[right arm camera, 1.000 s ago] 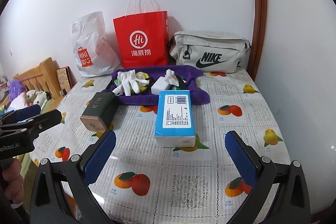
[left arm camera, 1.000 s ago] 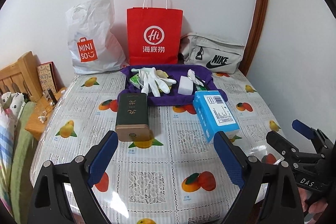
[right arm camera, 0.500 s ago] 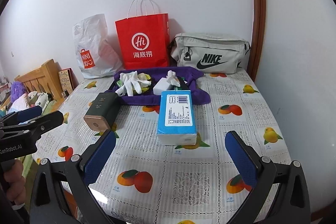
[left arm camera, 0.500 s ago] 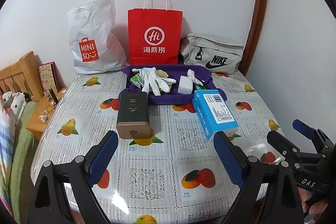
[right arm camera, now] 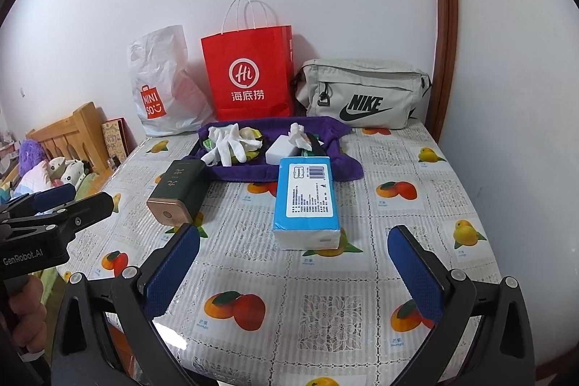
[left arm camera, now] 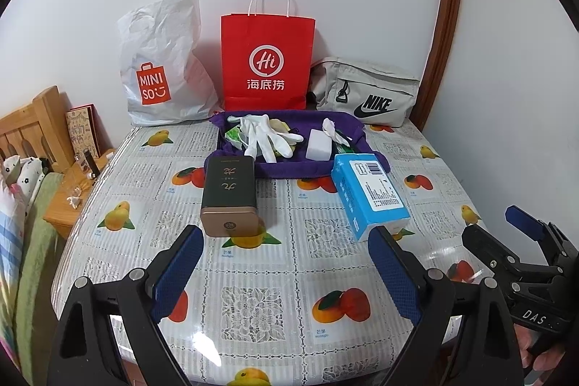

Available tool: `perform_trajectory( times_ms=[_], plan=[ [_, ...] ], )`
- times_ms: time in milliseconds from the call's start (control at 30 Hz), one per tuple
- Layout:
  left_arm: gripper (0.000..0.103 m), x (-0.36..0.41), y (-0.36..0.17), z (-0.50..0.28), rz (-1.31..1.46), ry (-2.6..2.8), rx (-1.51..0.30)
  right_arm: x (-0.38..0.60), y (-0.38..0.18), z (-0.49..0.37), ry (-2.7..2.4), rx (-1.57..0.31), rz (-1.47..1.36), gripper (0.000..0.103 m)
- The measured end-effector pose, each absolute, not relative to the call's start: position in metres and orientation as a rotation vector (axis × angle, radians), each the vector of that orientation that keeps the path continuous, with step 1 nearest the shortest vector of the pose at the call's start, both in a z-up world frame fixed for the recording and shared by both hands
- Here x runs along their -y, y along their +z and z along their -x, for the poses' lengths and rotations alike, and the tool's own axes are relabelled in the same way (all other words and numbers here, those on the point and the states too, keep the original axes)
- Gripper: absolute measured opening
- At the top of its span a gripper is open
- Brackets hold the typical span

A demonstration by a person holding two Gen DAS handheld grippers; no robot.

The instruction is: Organize soft objects

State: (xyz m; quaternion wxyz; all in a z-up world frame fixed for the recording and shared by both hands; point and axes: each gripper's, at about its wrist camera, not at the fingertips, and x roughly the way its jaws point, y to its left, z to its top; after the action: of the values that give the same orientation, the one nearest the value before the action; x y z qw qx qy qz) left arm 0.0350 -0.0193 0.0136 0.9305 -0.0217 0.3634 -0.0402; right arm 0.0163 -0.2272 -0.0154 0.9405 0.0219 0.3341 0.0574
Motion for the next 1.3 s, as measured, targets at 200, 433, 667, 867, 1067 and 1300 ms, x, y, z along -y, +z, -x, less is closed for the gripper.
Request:
perform_trajectory(
  times_ms=[200,433,667,867,1067,1300],
  plan=[
    [0.092,0.0192,0.0137,-0.0351,0.045,-0.081,-0.744,0.2272,-0.0119,-0.0151,0.12,-0.676,-0.047,0.102],
    [0.092,0.0194,0.0146,-0.0332,0.045,-0.081,-0.745,0.2298,-0.0099,-0.0152,0.118,-0.672,-0.046,0.102],
    [0.092,0.0196,0.0143,-0.0331,0.043,-0.08,-0.747,0.2295,-0.0105,-0.015,0.118,-0.673,-0.045,0.102],
    [0.092,0.0199,0.0138,-0.034,0.044,-0.078,-0.745,0.2293,-0.0105,-0.0149,0.118,-0.673,-0.045,0.102],
    [0.092,0.02,0.0137,-0.0341,0.043,-0.081,-0.745,0.229,-0.0105,-0.0147,0.118,-0.673,-0.043,0.102],
    [0.092,0.0214,0.0135,-0.0337,0.043,-0.081,-0.746,0.2276,-0.0104,-0.015,0.12,-0.674,-0.042,0.102]
  ],
)
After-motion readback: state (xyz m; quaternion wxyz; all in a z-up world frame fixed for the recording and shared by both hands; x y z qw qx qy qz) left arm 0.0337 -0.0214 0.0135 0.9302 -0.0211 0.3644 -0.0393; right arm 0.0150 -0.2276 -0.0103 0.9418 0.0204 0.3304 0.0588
